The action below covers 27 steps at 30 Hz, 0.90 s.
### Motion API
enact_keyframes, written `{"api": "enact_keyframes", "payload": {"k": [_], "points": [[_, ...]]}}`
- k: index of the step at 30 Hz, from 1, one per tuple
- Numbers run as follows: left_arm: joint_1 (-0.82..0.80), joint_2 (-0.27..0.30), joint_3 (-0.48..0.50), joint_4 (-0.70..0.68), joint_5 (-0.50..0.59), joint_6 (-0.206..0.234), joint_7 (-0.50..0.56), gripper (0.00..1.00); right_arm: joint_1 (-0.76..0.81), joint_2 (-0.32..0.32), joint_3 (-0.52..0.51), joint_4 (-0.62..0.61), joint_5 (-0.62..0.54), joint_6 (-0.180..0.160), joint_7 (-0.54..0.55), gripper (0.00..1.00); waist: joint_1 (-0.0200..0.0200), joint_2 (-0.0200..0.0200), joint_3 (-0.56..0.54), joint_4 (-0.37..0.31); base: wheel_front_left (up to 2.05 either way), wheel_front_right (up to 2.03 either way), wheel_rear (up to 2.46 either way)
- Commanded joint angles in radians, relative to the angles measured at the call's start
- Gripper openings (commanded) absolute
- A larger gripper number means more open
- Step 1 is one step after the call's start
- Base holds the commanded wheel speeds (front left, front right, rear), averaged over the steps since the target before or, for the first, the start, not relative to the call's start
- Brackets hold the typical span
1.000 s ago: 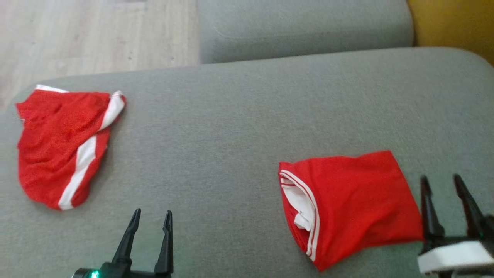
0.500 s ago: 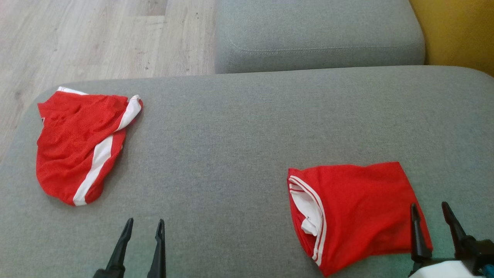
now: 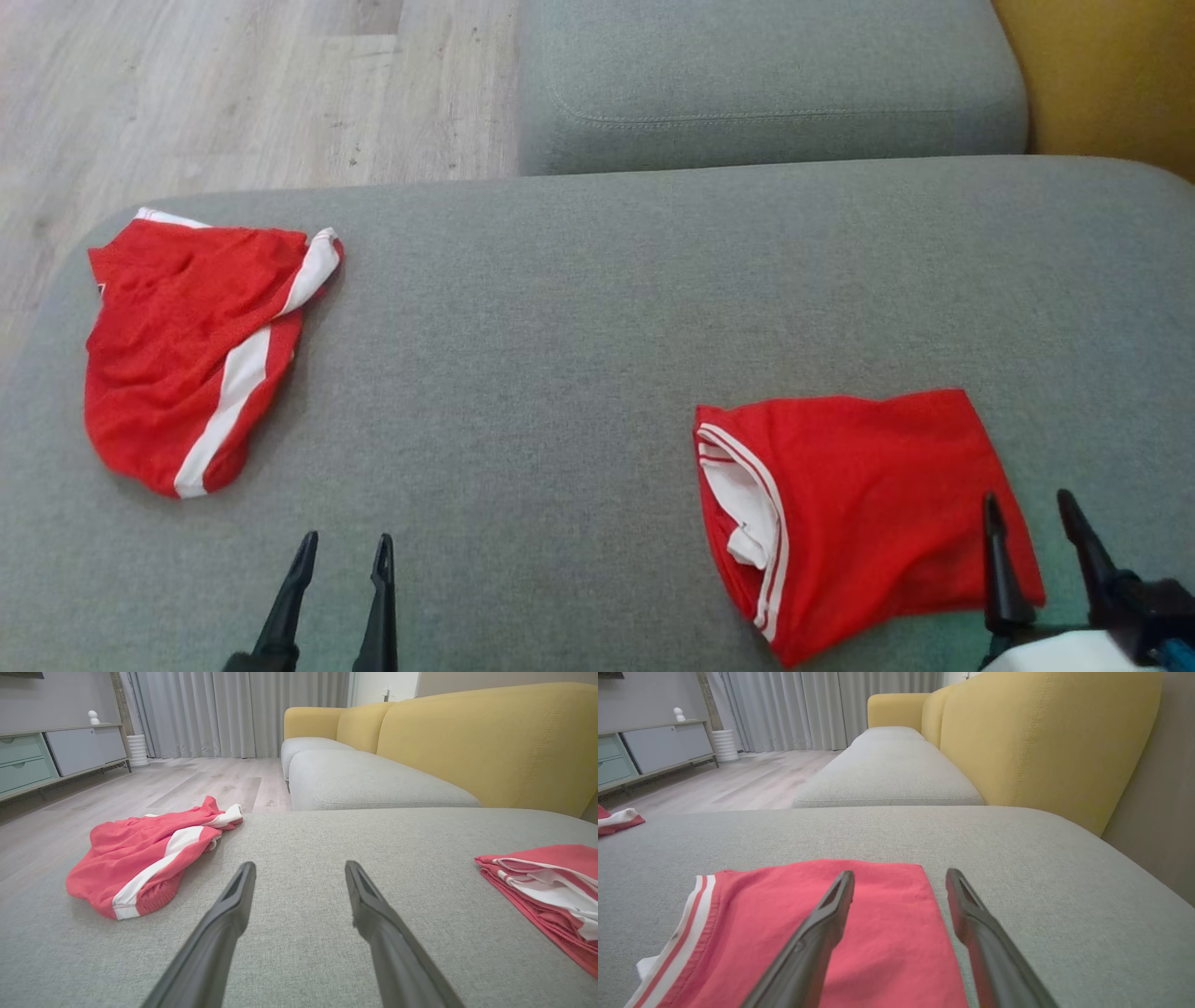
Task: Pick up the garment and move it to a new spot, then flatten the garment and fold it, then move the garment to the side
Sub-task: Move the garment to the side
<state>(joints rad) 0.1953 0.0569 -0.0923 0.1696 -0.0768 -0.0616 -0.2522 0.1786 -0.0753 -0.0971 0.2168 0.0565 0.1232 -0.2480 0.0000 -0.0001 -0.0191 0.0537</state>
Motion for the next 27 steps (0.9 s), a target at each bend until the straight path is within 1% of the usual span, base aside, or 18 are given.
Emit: {"api": "enact_keyframes", "payload": {"k": [1,3,5,7,9,10,13,14,16,18,20,27], "points": [[-0.027,-0.007,0.042,-0.032,0.001,0.006,-0.01,1.0,-0.035,-0.014,0.043,-0.013,0.031,0.008,-0.014,1.0,0.0,0.0001,0.002,-0.006,0.0,0.0,0.0],[-0.027,-0.007,0.046,-0.036,0.0,0.009,-0.01,1.0,-0.059,-0.048,0.1,0.003,0.076,0.008,0.001,1.0,0.0,0.0001,0.007,-0.014,0.0,0.0,0.0],[-0.028,-0.007,0.047,-0.035,0.004,0.005,-0.01,1.0,-0.107,-0.091,0.13,-0.012,0.159,0.008,0.063,1.0,0.0,0.0001,0.012,-0.023,0.0,0.0,0.0],[-0.03,-0.007,0.049,-0.033,0.009,0.001,-0.01,1.0,-0.158,-0.144,0.138,-0.051,0.251,0.008,0.157,1.0,0.0,0.0001,0.016,-0.029,0.0,0.0,0.0],[-0.035,-0.007,0.053,-0.034,0.011,0.0,-0.01,1.0,-0.202,-0.191,0.12,-0.082,0.329,0.008,0.281,1.0,0.0,0.0001,0.025,-0.033,0.0,0.0,0.0],[-0.035,-0.007,0.053,-0.034,0.011,0.0,-0.01,1.0,-0.202,-0.191,0.12,-0.082,0.329,0.008,0.281,1.0,0.0,0.0001,0.025,-0.033,0.0,0.0,0.0],[-0.047,-0.007,0.057,-0.034,0.01,-0.001,-0.01,1.0,-0.249,-0.246,0.117,-0.098,0.42,0.008,0.494,1.0,0.0,0.0001,0.044,-0.037,0.0,0.0,0.0],[-0.05,-0.007,0.055,-0.033,0.011,-0.002,-0.01,1.0,-0.264,-0.253,0.111,-0.087,0.446,0.008,0.557,1.0,0.0,0.0001,0.052,-0.038,0.0,0.0,0.0],[-0.058,-0.007,0.049,-0.027,0.014,-0.006,-0.01,1.0,-0.294,-0.277,0.116,-0.053,0.458,0.008,0.657,1.0,0.0,0.0001,0.065,-0.038,0.0,0.0,0.0],[-0.068,-0.007,0.041,-0.024,0.017,-0.01,-0.01,1.0,-0.318,-0.279,0.116,0.003,0.462,0.008,0.727,1.0,0.0,0.0001,0.076,-0.032,0.0,0.0,0.0],[-0.079,-0.007,0.034,-0.02,0.02,-0.015,-0.01,1.0,-0.336,-0.284,0.12,0.064,0.441,0.008,0.77,1.0,0.0,0.0001,0.083,-0.021,0.0,0.0,0.0],[-0.09,-0.007,0.035,-0.022,0.017,-0.011,-0.01,1.0,-0.384,-0.234,0.108,0.22,0.428,0.008,0.824,1.0,0.0,0.0001,0.104,0.0,0.0,0.0,0.0]]}}
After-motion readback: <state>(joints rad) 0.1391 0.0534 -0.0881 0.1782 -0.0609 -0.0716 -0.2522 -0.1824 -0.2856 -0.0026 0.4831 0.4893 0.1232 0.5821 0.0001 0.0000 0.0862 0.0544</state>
